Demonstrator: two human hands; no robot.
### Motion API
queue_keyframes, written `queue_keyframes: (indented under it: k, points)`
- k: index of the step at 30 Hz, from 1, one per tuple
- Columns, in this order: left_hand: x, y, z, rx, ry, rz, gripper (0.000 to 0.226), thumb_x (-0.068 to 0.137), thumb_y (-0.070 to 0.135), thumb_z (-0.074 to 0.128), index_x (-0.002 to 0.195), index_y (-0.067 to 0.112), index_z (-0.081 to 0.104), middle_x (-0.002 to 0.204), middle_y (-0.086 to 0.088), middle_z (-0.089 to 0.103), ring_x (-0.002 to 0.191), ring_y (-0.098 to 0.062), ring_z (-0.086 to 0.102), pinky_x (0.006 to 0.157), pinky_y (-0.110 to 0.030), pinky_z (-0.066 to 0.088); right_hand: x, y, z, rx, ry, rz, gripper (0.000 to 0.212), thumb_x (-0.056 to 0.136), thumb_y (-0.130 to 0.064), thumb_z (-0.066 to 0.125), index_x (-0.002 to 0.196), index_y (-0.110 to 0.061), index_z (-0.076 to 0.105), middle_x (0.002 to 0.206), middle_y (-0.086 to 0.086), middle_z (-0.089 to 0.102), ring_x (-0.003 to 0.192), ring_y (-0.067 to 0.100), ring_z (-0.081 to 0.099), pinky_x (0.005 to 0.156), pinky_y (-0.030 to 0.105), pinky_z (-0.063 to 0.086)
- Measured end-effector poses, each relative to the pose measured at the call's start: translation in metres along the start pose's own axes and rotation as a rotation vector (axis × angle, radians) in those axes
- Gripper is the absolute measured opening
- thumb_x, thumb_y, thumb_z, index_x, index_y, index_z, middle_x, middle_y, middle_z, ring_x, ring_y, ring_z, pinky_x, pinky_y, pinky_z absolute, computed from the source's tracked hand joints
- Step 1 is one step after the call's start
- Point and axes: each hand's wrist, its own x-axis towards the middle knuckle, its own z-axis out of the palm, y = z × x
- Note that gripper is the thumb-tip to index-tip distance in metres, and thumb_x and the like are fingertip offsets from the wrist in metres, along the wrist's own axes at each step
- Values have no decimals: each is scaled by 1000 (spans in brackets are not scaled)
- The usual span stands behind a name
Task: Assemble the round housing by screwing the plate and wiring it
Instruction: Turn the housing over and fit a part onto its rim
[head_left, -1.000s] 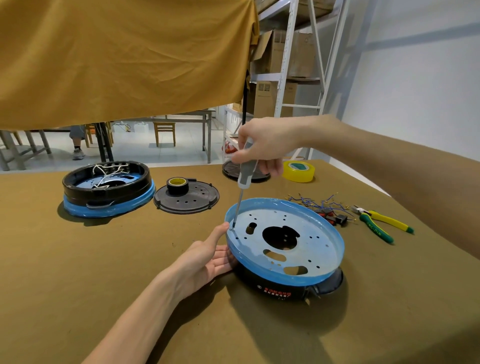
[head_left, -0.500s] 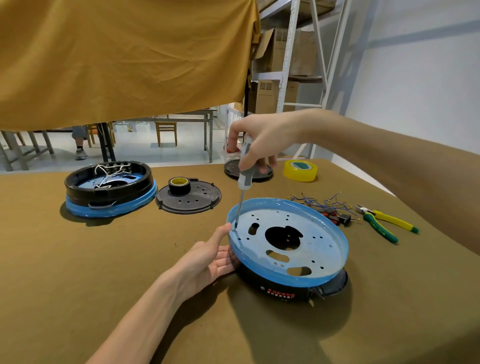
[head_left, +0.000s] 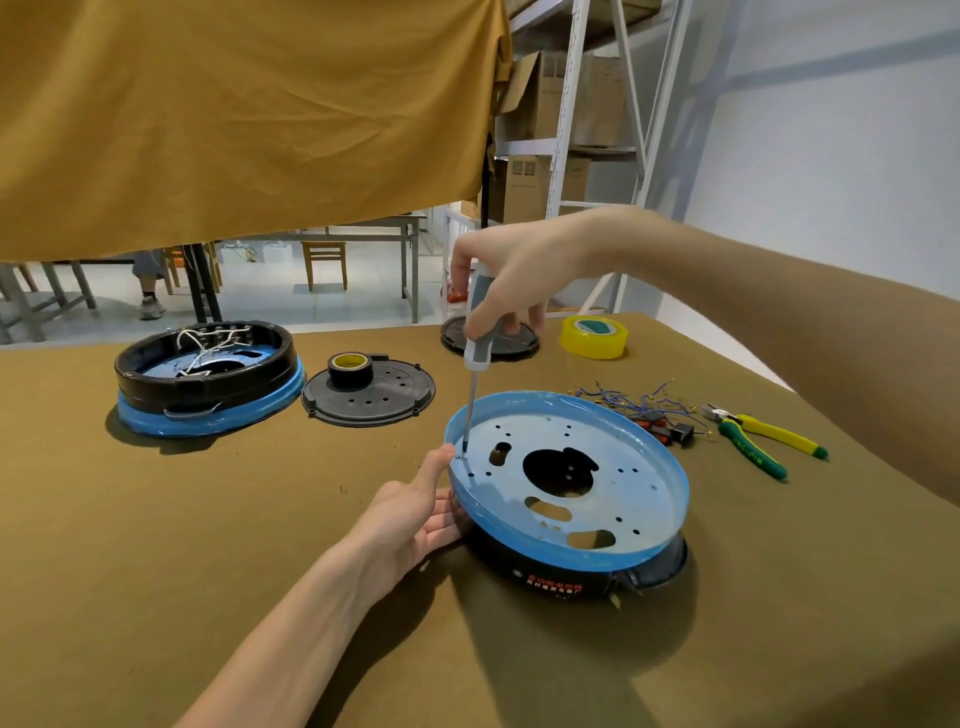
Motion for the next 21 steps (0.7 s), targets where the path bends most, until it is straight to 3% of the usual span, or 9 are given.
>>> queue_keyframes:
  k: [2, 4, 6, 10, 12, 14, 18, 19, 21]
  points:
    - [-1, 1, 0, 1, 8, -2, 62, 90, 53, 69, 112, -4, 63, 98, -18, 78, 91, -27, 78, 69, -31, 64, 1, 1, 1, 27, 21, -18, 35, 92, -23, 75, 115, -20, 49, 91, 11, 76, 63, 20, 75, 52, 25, 57]
    - [0, 1, 0, -9, 9, -5, 63, 89, 53, 70, 112, -5, 63, 97, -19, 78, 91, -27, 78, 69, -32, 64, 6, 0, 6, -113, 98, -8, 31, 97, -43, 66, 109, -16, 54, 75, 9, 77, 55, 22, 73, 45, 22, 53]
    - [0, 2, -1, -17, 11, -9, 64, 87, 54, 71, 112, -5, 63, 97, -19, 78, 91, -28, 78, 69, -32, 64, 9, 0, 5, -185, 114, 4, 41, 96, -54, 62, 107, -15, 58, 76, 8, 77, 56, 20, 73, 45, 22, 53]
    - [1, 2, 0, -19, 28, -10, 64, 84, 53, 74, 109, -4, 62, 94, -19, 78, 88, -27, 78, 65, -32, 63, 4, 4, -5, -10, -7, -24, 33, 90, -29, 78, 112, -23, 55, 101, 10, 73, 72, 18, 75, 54, 24, 57]
    - [1, 2, -1, -32, 23, -13, 64, 84, 52, 75, 109, -5, 62, 95, -20, 78, 88, -28, 78, 64, -32, 63, 7, 4, 1, -49, 36, -25, 25, 96, -33, 71, 109, -16, 58, 85, 11, 78, 61, 20, 74, 49, 25, 56]
    - [1, 2, -2, -36, 16, -10, 65, 84, 52, 75, 110, -6, 62, 97, -20, 78, 89, -29, 78, 65, -31, 63, 11, 2, 4, -133, 94, -6, 35, 99, -46, 62, 106, -13, 59, 72, 8, 77, 52, 19, 71, 45, 25, 54]
    - [2, 2, 0, -25, 27, -20, 63, 86, 53, 73, 110, -4, 63, 95, -19, 78, 88, -28, 78, 63, -31, 63, 8, 5, -6, -7, -20, -26, 32, 93, -26, 75, 115, -17, 54, 99, 11, 73, 69, 18, 74, 54, 23, 57]
    - [2, 2, 0, -24, 30, -25, 62, 86, 53, 73, 110, -4, 63, 95, -19, 78, 87, -28, 78, 63, -31, 63, 8, 6, -5, 1, -18, -35, 30, 93, -23, 76, 114, -15, 56, 97, 12, 75, 67, 18, 74, 54, 23, 57]
    - [2, 3, 0, -32, 29, -31, 62, 86, 51, 74, 111, -4, 62, 95, -19, 78, 87, -28, 78, 63, -32, 63, 12, 4, 0, -79, 26, -15, 32, 96, -37, 70, 107, -9, 60, 79, 12, 77, 58, 21, 73, 49, 23, 56]
